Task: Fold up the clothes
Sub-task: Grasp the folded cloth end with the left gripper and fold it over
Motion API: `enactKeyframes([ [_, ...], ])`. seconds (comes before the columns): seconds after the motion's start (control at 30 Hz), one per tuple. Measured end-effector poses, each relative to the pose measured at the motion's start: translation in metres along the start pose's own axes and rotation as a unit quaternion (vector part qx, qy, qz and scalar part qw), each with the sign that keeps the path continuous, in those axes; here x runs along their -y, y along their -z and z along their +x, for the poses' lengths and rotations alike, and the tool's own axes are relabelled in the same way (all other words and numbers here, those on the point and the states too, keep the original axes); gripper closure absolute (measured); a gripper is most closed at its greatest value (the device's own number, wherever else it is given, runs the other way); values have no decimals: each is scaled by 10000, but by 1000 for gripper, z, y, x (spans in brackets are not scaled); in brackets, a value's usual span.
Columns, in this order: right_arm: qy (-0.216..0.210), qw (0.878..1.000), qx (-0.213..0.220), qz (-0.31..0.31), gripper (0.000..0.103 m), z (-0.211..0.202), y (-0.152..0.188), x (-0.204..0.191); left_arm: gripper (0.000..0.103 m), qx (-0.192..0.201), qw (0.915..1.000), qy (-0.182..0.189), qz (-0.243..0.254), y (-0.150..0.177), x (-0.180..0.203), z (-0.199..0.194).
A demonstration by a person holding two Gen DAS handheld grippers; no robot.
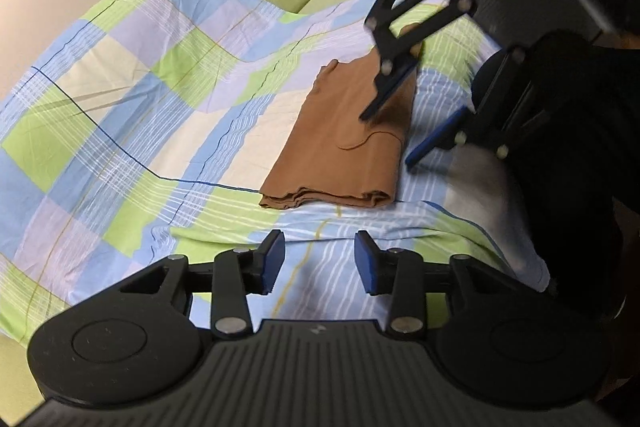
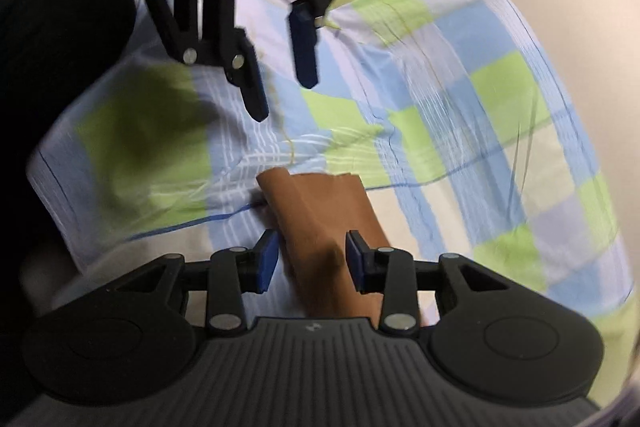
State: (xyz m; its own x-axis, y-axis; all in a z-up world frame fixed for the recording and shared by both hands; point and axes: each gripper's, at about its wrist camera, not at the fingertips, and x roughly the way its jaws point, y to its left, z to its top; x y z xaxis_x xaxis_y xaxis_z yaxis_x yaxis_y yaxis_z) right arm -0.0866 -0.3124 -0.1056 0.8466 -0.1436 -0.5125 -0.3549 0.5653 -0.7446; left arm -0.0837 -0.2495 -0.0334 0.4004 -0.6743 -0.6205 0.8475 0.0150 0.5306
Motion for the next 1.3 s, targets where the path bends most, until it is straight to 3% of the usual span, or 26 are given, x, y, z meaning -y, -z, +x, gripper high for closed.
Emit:
enactKeyframes([
  [0.07, -44, 10000, 4, -1, 77, 7, -1, 2, 57, 64, 10000, 45, -51, 3, -1, 2],
  [0.1, -66, 10000, 12, 20, 89, 10, -1, 3, 55, 93, 9999, 65, -64, 4, -1, 3],
  [0.27, -163, 9972, 213, 691, 93, 4, 3, 24, 45, 265, 9966, -147, 761, 3, 11, 13],
  [0.37, -228, 9915, 361, 1230, 93, -6, 10, 39, 44, 466, 9869, -238, 1526, -2, 22, 22],
  [0.53, -271, 9898, 427, 1330, 93, -13, 14, 44, 44, 794, 9676, -161, 2391, -12, 30, 40],
  [0.57, -284, 9899, 437, 1317, 93, -13, 14, 43, 46, 834, 9632, -99, 2552, -14, 31, 44],
  [0.63, -374, 9891, 438, 1358, 93, -13, 17, 41, 84, 744, 9629, 148, 2589, -18, 28, 50],
  [0.67, -423, 9879, 430, 1426, 92, -14, 20, 40, 95, 628, 9649, 330, 2527, -22, 26, 54],
  [0.73, -492, 9811, 460, 1814, 79, -20, 28, 43, 95, 590, 9634, 369, 2588, -21, 26, 55],
  [0.77, -520, 9716, 518, 2248, 70, -26, 35, 48, 95, 580, 9625, 371, 2624, -21, 27, 54],
  [0.8, -546, 9602, 574, 2677, 69, -32, 42, 53, 95, 575, 9626, 379, 2622, -21, 27, 54],
  [0.83, -565, 9381, 657, 3354, 68, -38, 56, 59, 95, 570, 9626, 389, 2621, -21, 27, 53],
  [0.87, -576, 9042, 751, 4164, 65, -44, 74, 67, 95, 560, 9623, 402, 2632, -21, 27, 53],
  [0.93, -541, 8465, 925, 5215, 50, -51, 98, 74, 95, 542, 9611, 417, 2675, -21, 28, 53],
  [0.97, -507, 8032, 1078, 5837, 42, -53, 113, 75, 95, 527, 9603, 428, 2707, -22, 28, 53],
  [1.03, -414, 7274, 1349, 6716, 41, -52, 132, 76, 95, 510, 9587, 433, 2766, -23, 29, 52],
  [1.07, -376, 7002, 1447, 6981, 41, -50, 138, 76, 95, 501, 9578, 433, 2796, -23, 29, 51],
  [1.13, -345, 6569, 1622, 7355, 41, -43, 143, 80, 95, 486, 9572, 435, 2821, -25, 28, 51],
  [1.2, -401, 6422, 1727, 7457, 41, -36, 140, 83, 95, 464, 9573, 445, 2820, -26, 28, 51],
  [1.3, -471, 6385, 1780, 7473, 41, -21, 128, 86, 95, 444, 9576, 465, 2807, -28, 28, 51],
])
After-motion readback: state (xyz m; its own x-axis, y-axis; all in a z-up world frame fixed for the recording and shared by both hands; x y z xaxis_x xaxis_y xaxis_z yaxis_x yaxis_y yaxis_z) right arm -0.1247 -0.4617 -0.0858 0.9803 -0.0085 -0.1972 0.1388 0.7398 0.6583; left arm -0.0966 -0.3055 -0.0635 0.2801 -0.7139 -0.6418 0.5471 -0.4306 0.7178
